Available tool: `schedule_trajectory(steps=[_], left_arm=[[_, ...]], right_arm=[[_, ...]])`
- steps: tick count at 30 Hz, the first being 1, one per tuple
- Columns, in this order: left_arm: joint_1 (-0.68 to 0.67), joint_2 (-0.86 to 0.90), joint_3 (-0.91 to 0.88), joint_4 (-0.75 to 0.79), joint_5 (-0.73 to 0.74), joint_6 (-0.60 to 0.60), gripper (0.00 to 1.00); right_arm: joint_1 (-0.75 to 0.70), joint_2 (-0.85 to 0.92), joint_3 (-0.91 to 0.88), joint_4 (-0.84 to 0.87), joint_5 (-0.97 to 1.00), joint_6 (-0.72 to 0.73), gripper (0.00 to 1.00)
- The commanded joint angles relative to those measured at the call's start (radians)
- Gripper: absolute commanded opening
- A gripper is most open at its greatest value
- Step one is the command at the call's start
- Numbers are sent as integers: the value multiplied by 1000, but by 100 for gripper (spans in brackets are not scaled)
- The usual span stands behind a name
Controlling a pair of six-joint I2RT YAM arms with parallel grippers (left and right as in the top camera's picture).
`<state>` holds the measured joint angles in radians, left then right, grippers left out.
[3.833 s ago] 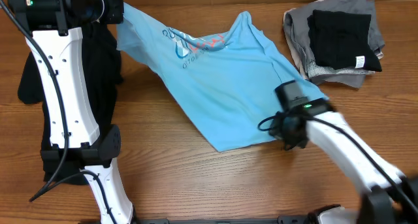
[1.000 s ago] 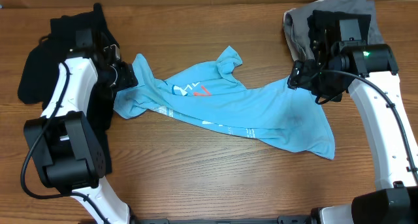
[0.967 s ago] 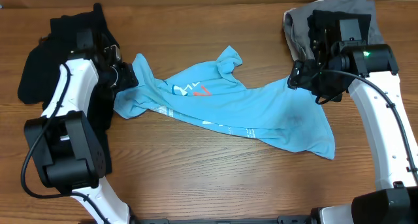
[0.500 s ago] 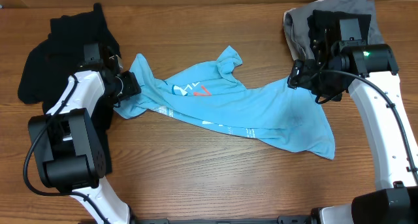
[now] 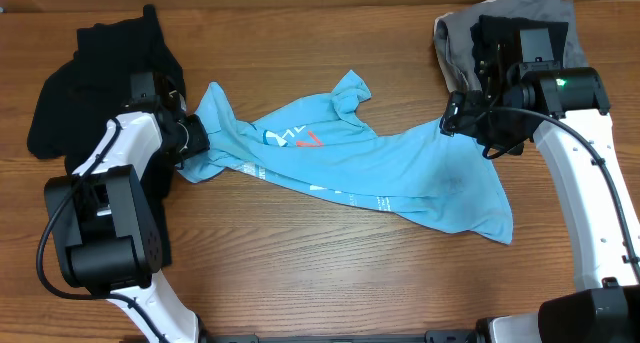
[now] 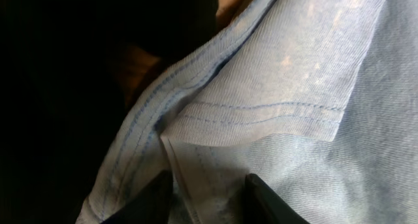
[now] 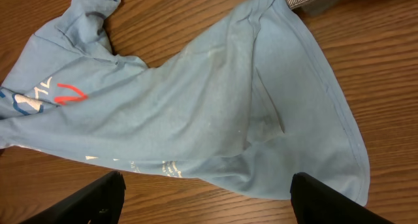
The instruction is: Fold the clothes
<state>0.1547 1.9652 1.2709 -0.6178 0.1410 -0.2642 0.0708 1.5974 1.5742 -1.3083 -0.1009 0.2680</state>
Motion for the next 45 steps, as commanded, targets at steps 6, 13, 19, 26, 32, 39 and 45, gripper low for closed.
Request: schedule_trajectory(steps=[6, 13, 19, 26, 32, 39, 45], left_arm=[[-5, 6, -8, 73, -8, -29, 27], [-5, 6, 30, 71, -5, -28, 24], [-5, 6, 36, 72, -6, -28, 4], [-5, 2, 181, -71, 19, 0, 4], [-8, 2, 418, -306, 42, 31, 4], [-43, 2, 501, -359, 43, 63, 4], [-71, 2, 500, -350, 41, 63, 4]], right_arm=[[-7, 0, -2, 5, -6, -7, 84], [-7, 0, -2, 5, -6, -7, 84], [-7, 0, -2, 4, -6, -6, 84], [-7, 0, -2, -23, -6, 9, 84], [6, 14, -39, -85, -6, 102, 84], [14, 15, -293, 82, -6, 175, 84], [14, 15, -467, 256, -6, 232, 84]])
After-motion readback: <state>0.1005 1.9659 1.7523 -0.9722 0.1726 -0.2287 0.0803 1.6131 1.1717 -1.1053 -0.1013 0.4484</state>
